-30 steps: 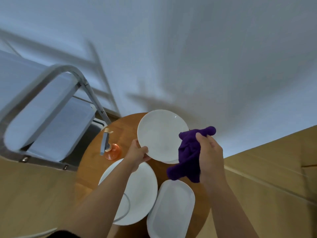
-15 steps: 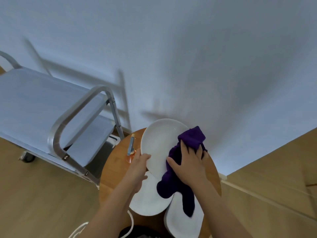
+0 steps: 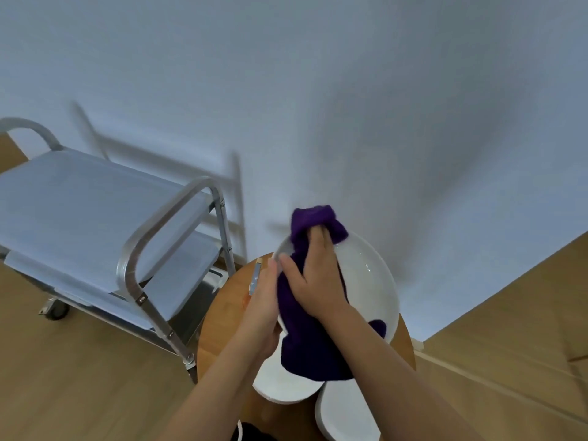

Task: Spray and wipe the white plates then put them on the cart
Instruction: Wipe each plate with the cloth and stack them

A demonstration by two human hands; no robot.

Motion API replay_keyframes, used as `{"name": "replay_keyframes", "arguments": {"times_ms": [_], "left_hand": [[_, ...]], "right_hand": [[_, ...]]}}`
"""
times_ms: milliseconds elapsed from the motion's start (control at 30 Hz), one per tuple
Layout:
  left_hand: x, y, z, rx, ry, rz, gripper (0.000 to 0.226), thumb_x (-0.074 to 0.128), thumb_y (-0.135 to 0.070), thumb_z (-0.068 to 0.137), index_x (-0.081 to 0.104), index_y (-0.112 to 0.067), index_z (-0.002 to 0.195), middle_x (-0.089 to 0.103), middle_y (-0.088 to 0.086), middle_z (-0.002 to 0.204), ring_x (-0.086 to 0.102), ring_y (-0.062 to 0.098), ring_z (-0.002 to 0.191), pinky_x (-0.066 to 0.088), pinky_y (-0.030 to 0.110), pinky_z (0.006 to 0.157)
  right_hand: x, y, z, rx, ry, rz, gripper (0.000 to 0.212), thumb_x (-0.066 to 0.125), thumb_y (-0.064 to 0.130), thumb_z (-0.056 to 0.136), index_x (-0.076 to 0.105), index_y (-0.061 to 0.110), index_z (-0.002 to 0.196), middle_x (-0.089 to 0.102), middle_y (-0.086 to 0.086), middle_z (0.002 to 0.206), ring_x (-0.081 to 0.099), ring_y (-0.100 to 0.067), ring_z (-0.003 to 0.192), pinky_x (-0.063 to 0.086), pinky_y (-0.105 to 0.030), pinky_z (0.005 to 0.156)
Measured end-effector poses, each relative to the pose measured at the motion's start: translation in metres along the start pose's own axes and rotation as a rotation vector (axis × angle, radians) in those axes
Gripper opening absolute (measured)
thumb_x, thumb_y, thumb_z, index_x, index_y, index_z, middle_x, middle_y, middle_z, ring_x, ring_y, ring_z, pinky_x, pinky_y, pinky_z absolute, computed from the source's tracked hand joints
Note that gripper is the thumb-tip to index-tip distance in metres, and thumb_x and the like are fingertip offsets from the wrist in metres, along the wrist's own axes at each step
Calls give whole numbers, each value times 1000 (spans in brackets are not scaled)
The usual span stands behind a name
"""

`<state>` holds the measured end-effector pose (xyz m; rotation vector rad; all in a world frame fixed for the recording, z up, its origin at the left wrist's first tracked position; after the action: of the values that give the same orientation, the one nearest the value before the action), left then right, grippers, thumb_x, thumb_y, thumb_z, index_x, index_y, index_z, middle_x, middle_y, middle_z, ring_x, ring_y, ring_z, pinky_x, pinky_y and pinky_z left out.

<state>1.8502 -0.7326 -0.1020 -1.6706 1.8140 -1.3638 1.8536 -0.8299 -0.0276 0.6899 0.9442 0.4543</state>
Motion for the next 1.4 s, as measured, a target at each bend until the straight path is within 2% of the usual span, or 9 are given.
{"name": "replay_keyframes", "arguments": {"times_ms": [233, 333, 500, 633, 767, 967, 1133, 1267, 1400], "left_hand": [[-33, -40, -3, 142, -19, -252, 55, 38, -57, 94, 64, -14, 115, 72, 13, 105, 67, 25, 103, 53, 35, 80], [-42, -49, -3, 137, 23, -268, 58, 32, -61, 94, 63, -16, 111, 74, 12, 101, 71, 23, 91, 58, 33, 67], [-39, -52, -6, 49, 80, -323, 57, 33, -59, 96, 59, -17, 124, 70, 13, 113, 68, 29, 101, 56, 39, 71], [-36, -53, -9, 7, 108, -284, 59, 40, -59, 93, 59, -12, 124, 70, 17, 111, 68, 33, 100, 58, 39, 70], [-21, -42, -14, -4, 133, -145, 56, 52, -61, 85, 70, -14, 109, 74, 10, 101, 72, 21, 88, 57, 29, 57], [-13, -41, -12, 38, 151, -169, 48, 55, -65, 69, 79, -28, 88, 75, 3, 97, 72, 15, 84, 56, 24, 55], [-13, -45, -15, 41, 102, -213, 58, 55, -67, 68, 70, -25, 105, 75, 8, 97, 73, 22, 84, 57, 30, 57], [-12, -44, -22, 96, 42, -117, 62, 42, -61, 85, 55, -20, 131, 62, 14, 125, 59, 31, 115, 47, 47, 98], [-14, -40, -31, 128, -22, -247, 50, 46, -56, 90, 50, -27, 130, 61, 9, 124, 59, 30, 111, 46, 51, 98]], "right_hand": [[29, 47, -32, -259, 603, -171, 43, 41, 41, 96, 43, 27, 137, 47, 9, 136, 37, -11, 127, 31, -43, 106], [18, 48, -48, -253, 787, -244, 49, 40, 53, 91, 43, 33, 135, 45, 14, 137, 35, -8, 126, 32, -41, 108], [-24, 65, -57, -433, 416, -427, 80, 49, 71, 75, 31, 31, 142, 28, 2, 147, 26, -17, 133, 30, -38, 108], [-3, 53, -73, -464, 636, -510, 84, 31, 81, 78, -11, 49, 143, -20, 14, 155, -23, -13, 142, -11, -45, 114], [17, 50, -65, -411, 680, -525, 72, 19, 73, 86, -25, 46, 136, -38, 18, 143, -36, -6, 134, -22, -43, 112], [10, 57, -49, -503, 484, -585, 65, 19, 63, 89, 0, 32, 143, -9, 5, 152, -17, -14, 142, -16, -48, 113], [10, 58, -32, -535, 358, -688, 67, 24, 60, 90, 31, 23, 145, 30, -5, 152, 19, -25, 142, 12, -67, 105], [-2, 39, 0, -292, 292, -684, 73, 19, 64, 87, 19, 25, 149, 15, 0, 157, 2, -20, 145, 4, -64, 110], [-31, 13, 20, -88, 176, -731, 64, 24, 57, 93, 12, 29, 150, 4, 0, 159, -3, -22, 146, 0, -58, 111]]}}
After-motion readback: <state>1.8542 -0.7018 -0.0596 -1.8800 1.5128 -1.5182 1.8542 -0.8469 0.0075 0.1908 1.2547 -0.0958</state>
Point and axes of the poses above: each hand's wrist, its own z-axis towards the middle knuckle, its own x-axis out of the palm, y = z × x, the point moved 8 cm from there along z, towards the middle knuckle
